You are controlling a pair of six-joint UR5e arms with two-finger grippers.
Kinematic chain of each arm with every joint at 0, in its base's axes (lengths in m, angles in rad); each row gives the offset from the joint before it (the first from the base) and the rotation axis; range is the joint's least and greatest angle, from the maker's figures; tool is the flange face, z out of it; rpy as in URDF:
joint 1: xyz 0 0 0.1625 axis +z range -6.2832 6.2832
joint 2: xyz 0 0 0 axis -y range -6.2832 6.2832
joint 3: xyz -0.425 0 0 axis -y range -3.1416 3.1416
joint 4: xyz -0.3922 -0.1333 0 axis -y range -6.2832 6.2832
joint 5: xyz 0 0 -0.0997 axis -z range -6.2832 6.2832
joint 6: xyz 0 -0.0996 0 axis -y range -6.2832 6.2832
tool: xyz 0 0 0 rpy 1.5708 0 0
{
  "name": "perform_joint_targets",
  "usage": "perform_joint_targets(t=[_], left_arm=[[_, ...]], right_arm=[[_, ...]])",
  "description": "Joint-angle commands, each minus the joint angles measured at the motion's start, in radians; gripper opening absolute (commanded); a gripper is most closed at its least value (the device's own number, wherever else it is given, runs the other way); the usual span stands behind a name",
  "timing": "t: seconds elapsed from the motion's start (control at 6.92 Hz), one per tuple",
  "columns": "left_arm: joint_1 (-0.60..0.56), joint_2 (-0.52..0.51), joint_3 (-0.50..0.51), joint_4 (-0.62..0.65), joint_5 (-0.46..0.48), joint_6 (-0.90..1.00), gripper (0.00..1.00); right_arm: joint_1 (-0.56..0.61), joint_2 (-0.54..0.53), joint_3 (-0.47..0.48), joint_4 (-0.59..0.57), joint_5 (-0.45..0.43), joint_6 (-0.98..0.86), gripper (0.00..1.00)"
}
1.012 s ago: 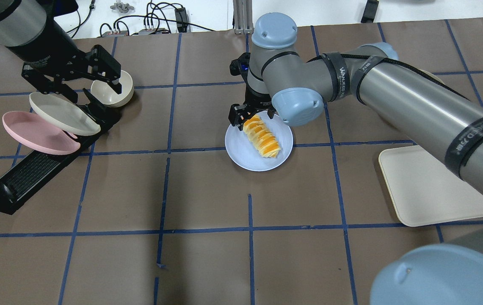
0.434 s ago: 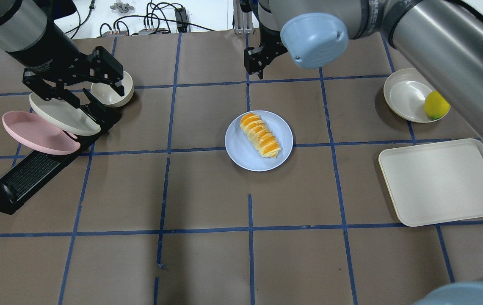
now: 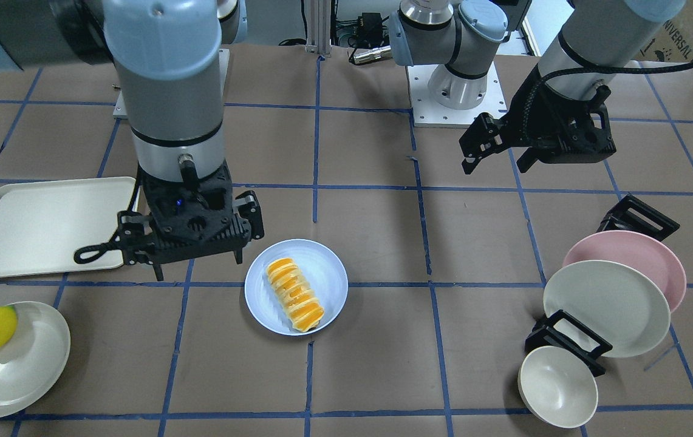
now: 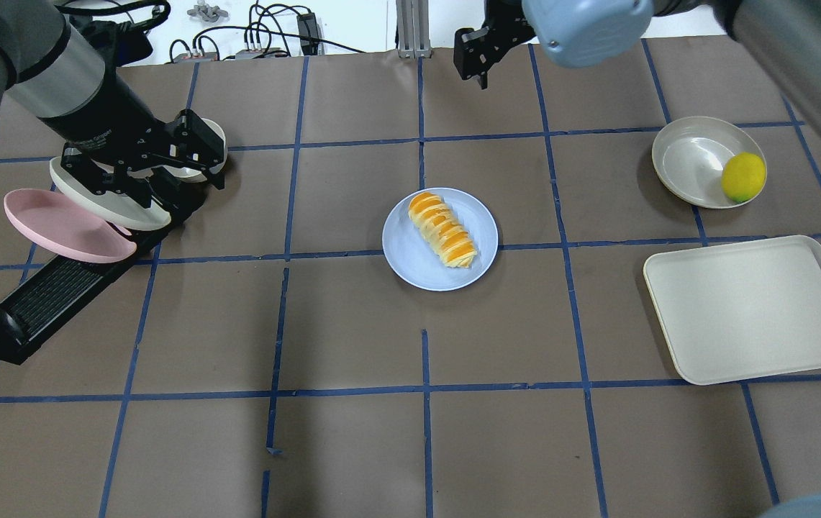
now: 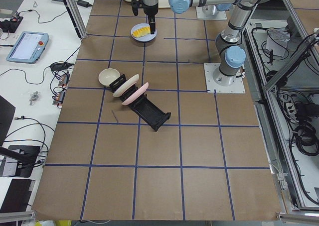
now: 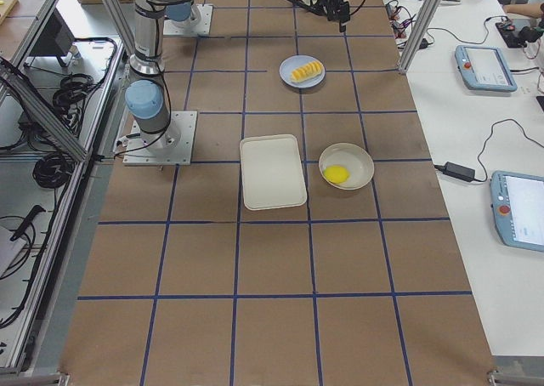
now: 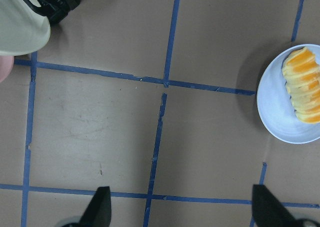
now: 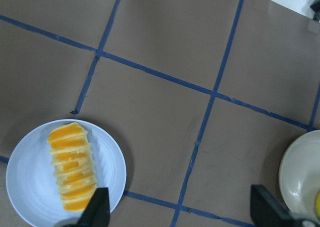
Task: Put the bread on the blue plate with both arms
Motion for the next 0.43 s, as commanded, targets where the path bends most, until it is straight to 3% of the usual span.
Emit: perform_joint_targets(t=[0.0, 0.29], left_arm=[[-0.001, -0.001, -0.008, 0.006, 0.000, 0.020, 1.00], [-0.018, -0.055, -0.005, 0.061, -0.021, 0.006, 1.00]], right_arm=[[-0.130, -0.098, 0.017, 0.160, 0.010, 0.004, 1.00], [-0.162, -0.181, 0.047, 0.247, 0.099, -0.001, 1.00]])
